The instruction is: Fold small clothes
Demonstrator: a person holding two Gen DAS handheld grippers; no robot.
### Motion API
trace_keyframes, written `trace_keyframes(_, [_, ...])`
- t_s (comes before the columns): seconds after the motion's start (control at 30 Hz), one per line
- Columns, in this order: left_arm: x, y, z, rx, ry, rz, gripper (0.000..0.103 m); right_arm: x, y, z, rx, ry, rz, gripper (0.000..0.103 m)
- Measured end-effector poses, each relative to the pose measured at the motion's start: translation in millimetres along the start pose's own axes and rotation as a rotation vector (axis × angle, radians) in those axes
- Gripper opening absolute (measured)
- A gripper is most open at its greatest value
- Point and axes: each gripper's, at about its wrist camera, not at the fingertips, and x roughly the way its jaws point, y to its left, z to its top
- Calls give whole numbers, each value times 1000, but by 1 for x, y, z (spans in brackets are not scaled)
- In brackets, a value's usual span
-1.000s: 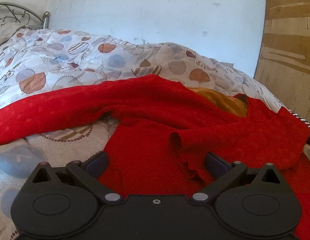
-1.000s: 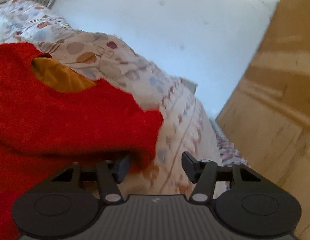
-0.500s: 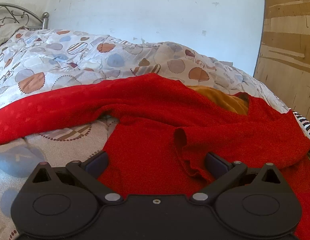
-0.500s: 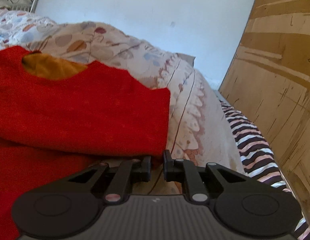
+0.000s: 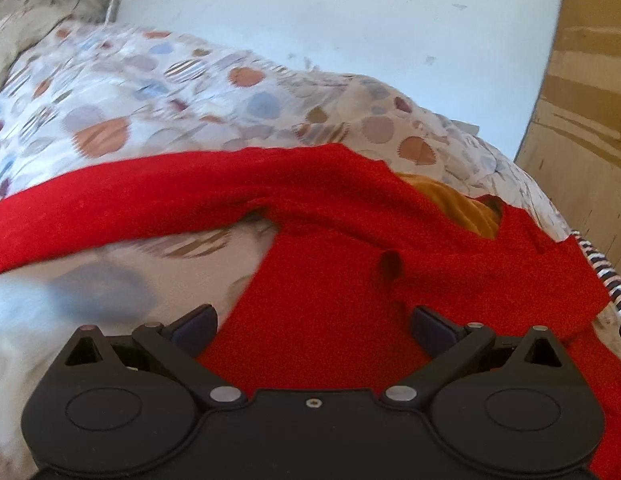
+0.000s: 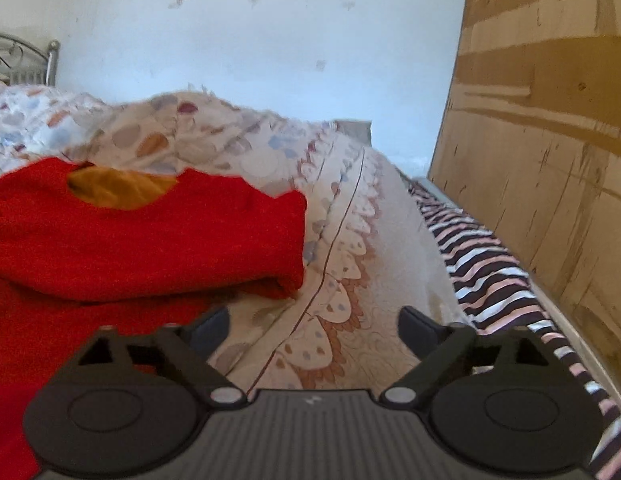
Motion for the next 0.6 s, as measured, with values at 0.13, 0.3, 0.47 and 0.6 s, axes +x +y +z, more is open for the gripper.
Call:
trace_keyframes(0.13, [-43, 50, -5, -89, -18, 14, 103, -46, 8, 4, 40, -58, 77, 103])
trace_keyframes(0.3, [-87, 136, -14, -209, -76, 172, 103, -99, 40, -1, 20, -113, 208, 103])
trace_keyframes(0.47, [-106, 224, -17, -352, -95, 327, 103, -123, 86, -9, 43, -129, 264, 103])
trace_keyframes(0.6, [-107, 268, -16, -502, -127, 291, 103, -119, 119, -17, 153, -97, 319, 103])
